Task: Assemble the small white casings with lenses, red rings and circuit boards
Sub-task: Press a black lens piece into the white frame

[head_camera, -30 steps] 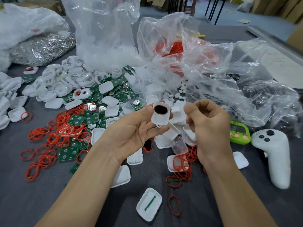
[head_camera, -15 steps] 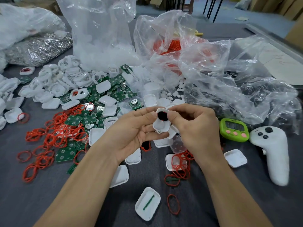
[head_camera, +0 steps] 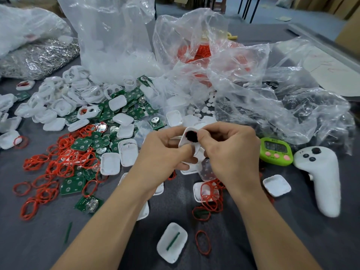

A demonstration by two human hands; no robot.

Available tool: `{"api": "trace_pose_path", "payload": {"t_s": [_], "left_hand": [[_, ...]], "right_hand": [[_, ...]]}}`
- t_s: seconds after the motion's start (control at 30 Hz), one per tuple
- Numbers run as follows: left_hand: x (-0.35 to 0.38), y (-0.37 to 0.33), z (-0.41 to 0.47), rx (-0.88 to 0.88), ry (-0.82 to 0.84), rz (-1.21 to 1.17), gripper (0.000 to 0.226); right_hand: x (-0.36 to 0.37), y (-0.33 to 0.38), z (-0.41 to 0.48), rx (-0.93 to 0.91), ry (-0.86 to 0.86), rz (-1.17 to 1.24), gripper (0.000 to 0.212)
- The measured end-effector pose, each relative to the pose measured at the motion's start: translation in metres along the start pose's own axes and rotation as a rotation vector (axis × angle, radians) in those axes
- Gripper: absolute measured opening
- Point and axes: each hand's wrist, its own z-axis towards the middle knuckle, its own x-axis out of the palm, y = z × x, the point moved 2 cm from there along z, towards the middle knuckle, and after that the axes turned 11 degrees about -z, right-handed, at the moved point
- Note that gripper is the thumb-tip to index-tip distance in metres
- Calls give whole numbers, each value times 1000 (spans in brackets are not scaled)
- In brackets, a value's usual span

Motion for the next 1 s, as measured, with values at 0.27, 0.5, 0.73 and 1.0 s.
{"api": "trace_pose_path", "payload": {"t_s": [0.27,0.5,0.73,1.0], "left_hand": [[0,-2,0,-8,-15,-14,34],[0,-1,1,-66,-46,-90,32],[0,-1,1,-90,-90,-75,20],[0,-2,2,-94,-164,-65,24]], "right_hand": [[2,0,0,-10,18,4,10],[1,3,-1,-26,25,5,12],[1,4,-2,-40,22,-6,13],[3,4,-2,-40,21,-44,13]]}}
